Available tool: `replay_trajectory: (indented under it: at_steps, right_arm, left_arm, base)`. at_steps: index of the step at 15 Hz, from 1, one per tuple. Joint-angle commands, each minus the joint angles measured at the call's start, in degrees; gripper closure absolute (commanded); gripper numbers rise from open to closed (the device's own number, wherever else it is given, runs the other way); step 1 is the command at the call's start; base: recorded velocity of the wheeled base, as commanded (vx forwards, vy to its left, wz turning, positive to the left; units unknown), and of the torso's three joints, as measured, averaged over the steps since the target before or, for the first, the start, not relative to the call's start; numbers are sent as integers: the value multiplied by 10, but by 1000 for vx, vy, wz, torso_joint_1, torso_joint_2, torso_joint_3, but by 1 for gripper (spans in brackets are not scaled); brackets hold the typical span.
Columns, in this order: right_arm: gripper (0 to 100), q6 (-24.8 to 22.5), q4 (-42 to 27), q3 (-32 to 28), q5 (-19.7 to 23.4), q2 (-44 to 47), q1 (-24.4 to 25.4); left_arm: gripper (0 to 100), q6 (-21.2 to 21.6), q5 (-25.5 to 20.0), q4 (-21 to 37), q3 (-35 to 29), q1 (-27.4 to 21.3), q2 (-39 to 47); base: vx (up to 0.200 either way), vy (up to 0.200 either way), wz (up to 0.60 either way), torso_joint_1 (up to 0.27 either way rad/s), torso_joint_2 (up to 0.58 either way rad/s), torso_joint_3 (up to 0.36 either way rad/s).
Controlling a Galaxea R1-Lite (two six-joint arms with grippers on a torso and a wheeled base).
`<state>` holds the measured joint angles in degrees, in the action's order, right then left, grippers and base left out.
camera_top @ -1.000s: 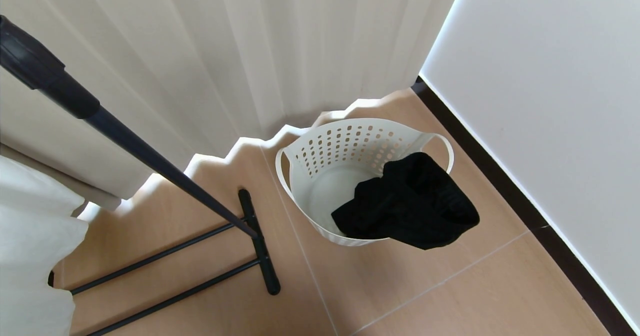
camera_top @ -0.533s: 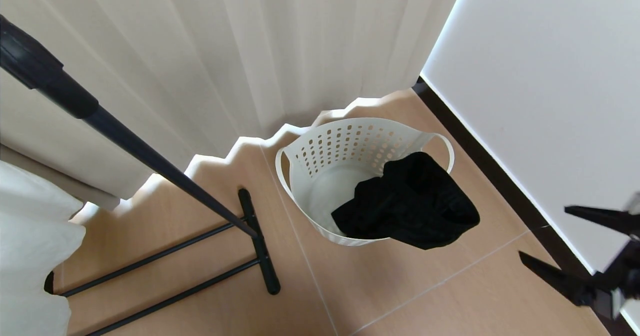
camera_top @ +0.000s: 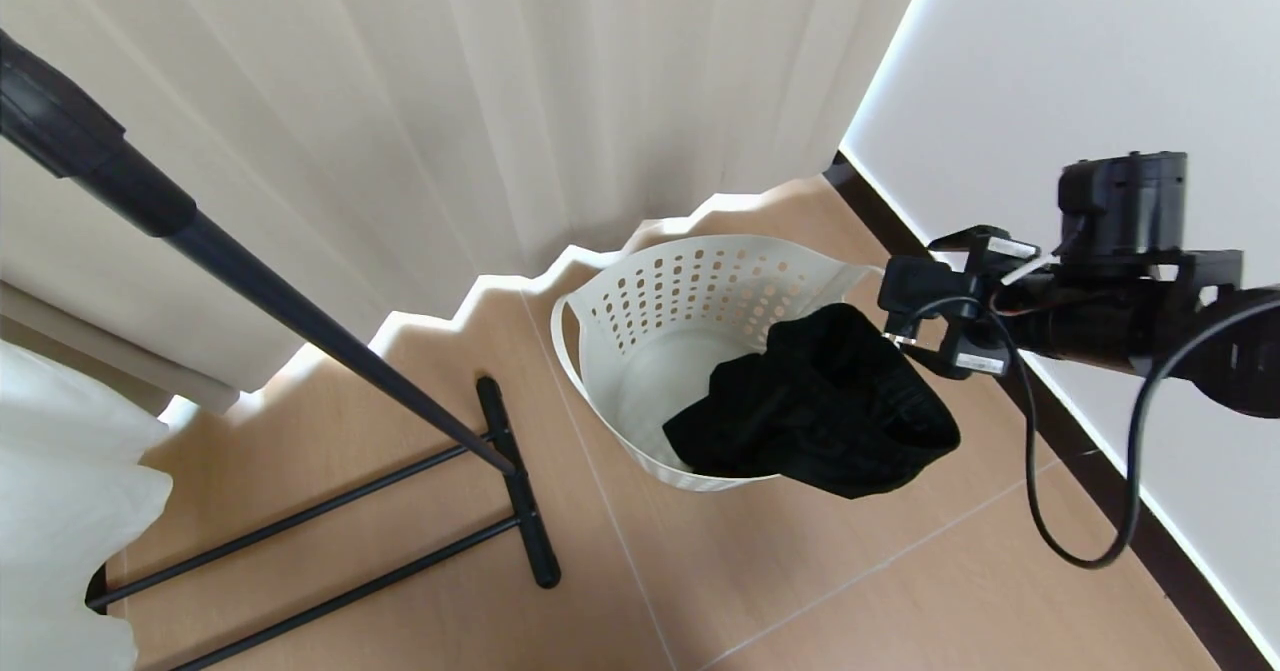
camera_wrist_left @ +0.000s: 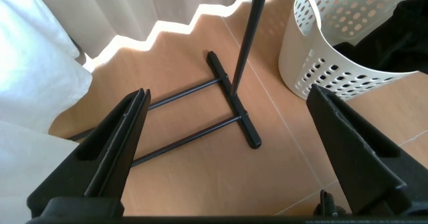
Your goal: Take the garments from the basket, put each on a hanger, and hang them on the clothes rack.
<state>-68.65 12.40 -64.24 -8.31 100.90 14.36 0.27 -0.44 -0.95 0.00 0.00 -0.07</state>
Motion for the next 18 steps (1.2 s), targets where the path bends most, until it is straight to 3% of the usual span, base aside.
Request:
replay_trajectory:
  at_steps: [1, 4, 6, 14, 18]
  right_arm:
    - [0, -10, -70, -117, -16, 106, 8]
    - [0, -9, -156, -212, -16, 164, 9]
    - [0, -9, -178, -245, -15, 185, 8]
    - [0, -10, -299, -500, -29, 337, 18]
    - [0, -9, -297, -503, -48, 355, 14]
  left_arm:
    - [0, 0, 0, 0, 0, 0, 1]
    - [0, 0, 0, 0, 0, 1, 1]
    - [0, 0, 0, 0, 0, 1, 1]
    - [0, 0, 0, 0, 0, 0, 1]
    - [0, 0, 0, 0, 0, 1, 1]
  base:
    - [0, 0, 0, 0, 0, 0]
    - [0, 0, 0, 0, 0, 0]
    - [0, 0, 0, 0, 0, 0]
    - [0, 0, 0, 0, 0, 0]
    - [0, 0, 0, 0, 0, 0]
